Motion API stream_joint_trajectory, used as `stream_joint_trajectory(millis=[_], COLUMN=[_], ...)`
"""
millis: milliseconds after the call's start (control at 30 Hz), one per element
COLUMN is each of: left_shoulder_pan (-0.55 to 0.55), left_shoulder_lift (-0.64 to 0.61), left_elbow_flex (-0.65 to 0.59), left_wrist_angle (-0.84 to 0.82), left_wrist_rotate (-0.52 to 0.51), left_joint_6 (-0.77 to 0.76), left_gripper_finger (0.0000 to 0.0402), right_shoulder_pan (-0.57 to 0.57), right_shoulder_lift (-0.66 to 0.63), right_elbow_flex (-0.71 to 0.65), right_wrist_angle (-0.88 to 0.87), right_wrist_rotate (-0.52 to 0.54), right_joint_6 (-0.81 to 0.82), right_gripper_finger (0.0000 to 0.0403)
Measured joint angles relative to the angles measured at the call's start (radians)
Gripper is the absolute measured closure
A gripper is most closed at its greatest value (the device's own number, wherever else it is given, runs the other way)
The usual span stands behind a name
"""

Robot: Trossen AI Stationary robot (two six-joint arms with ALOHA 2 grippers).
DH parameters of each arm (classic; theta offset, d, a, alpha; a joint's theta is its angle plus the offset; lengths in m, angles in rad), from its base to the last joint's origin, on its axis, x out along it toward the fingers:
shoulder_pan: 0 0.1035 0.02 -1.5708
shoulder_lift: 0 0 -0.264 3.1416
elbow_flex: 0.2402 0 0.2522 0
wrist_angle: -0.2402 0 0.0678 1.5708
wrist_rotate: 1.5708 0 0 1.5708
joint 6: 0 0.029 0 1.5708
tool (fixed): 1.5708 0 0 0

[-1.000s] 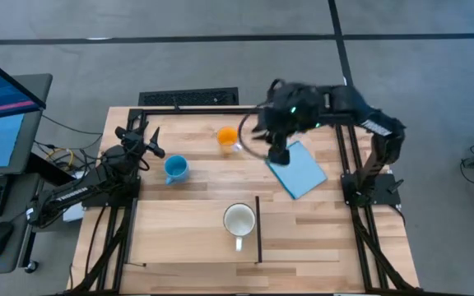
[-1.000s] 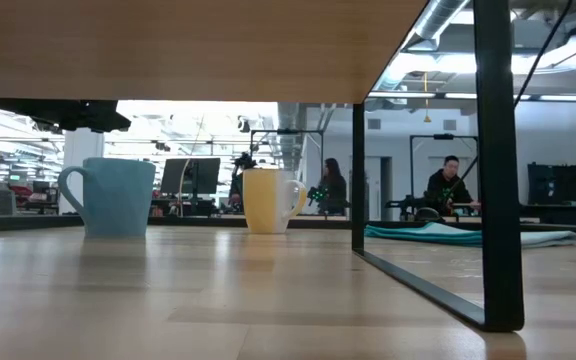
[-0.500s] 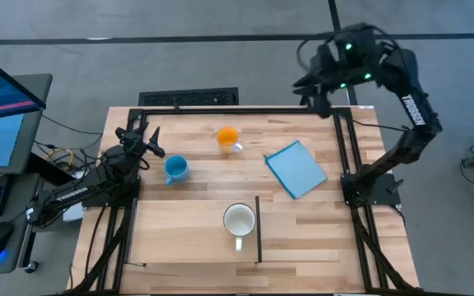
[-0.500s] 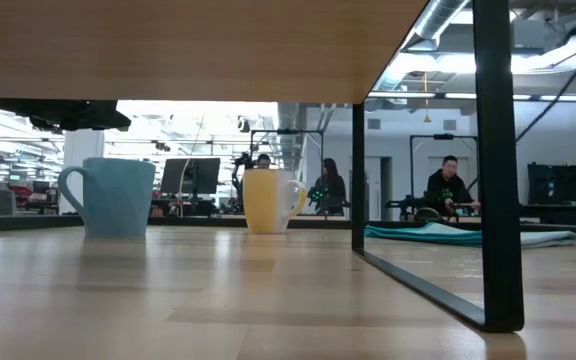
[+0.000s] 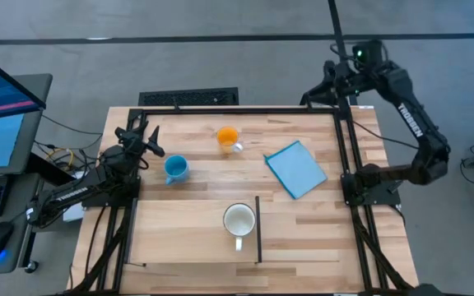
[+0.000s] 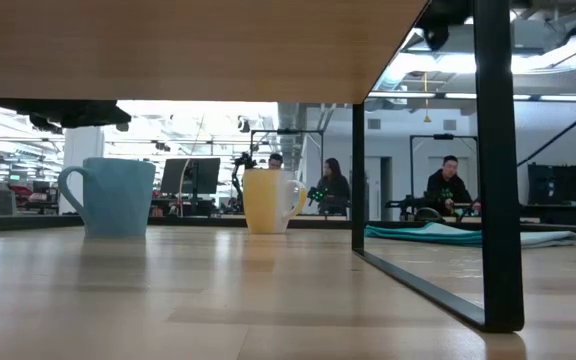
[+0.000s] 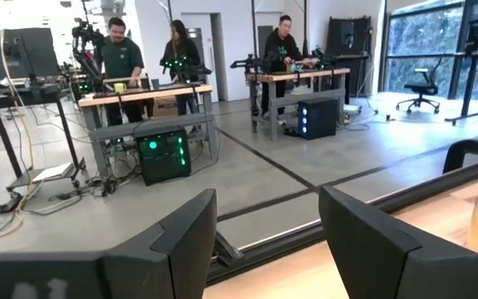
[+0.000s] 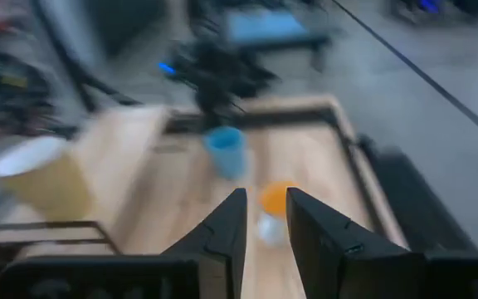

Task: Stack small to large cups/mugs on shelf
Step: Put the orange mug on the shelf

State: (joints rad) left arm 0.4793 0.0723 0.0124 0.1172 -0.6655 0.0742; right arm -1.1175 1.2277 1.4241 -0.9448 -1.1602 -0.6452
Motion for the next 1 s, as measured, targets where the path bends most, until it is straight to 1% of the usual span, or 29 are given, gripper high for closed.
stream_joint_trajectory(millis=[33,67,200,300,433,533,667,767,900,967,1000], left_shoulder_pan=[0.000,0.000,0.000,0.000,0.000,0.000,0.000,0.000,0.000,0.000,0.000], left_shoulder_lift=[0.000,0.000,0.000,0.000,0.000,0.003,0.042,0.097,0.188,0.235,0.257], left_elbow_flex=[0.000,0.002,0.020,0.033,0.053,0.062,0.074,0.088,0.105,0.105,0.105], left_wrist_angle=[0.003,0.002,0.002,0.008,0.007,0.008,0.010,0.009,0.051,0.104,0.131], left_wrist_rotate=[0.000,0.000,0.007,0.009,0.044,0.050,0.037,0.029,0.030,0.031,0.031], left_joint_6=[-0.001,-0.008,-0.045,-0.065,-0.112,-0.138,-0.142,-0.149,-0.150,-0.143,-0.129], left_gripper_finger=[0.0195,0.0195,0.0195,0.0195,0.0195,0.0195,0.0195,0.0195,0.0195,0.0195,0.0195], right_shoulder_pan=[-0.017,-0.032,-0.069,-0.087,-0.127,-0.154,-0.152,-0.152,-0.152,-0.152,-0.152], right_shoulder_lift=[-0.013,-0.024,-0.047,-0.051,-0.046,-0.045,-0.045,-0.045,-0.049,-0.064,-0.078], right_elbow_flex=[-0.057,-0.110,-0.279,-0.371,-0.461,-0.515,-0.568,-0.594,-0.597,-0.597,-0.597], right_wrist_angle=[0.038,0.075,0.201,0.289,0.332,0.338,0.391,0.409,0.329,0.310,0.310], right_wrist_rotate=[-0.059,-0.094,-0.117,-0.187,-0.303,-0.307,-0.329,-0.352,-0.354,-0.339,-0.312], right_joint_6=[-0.015,-0.019,-0.020,-0.047,-0.124,-0.152,-0.170,-0.138,-0.128,-0.064,-0.024], right_gripper_finger=[0.0294,0.0294,0.0294,0.0294,0.0294,0.0294,0.0294,0.0296,0.0305,0.0310,0.0311])
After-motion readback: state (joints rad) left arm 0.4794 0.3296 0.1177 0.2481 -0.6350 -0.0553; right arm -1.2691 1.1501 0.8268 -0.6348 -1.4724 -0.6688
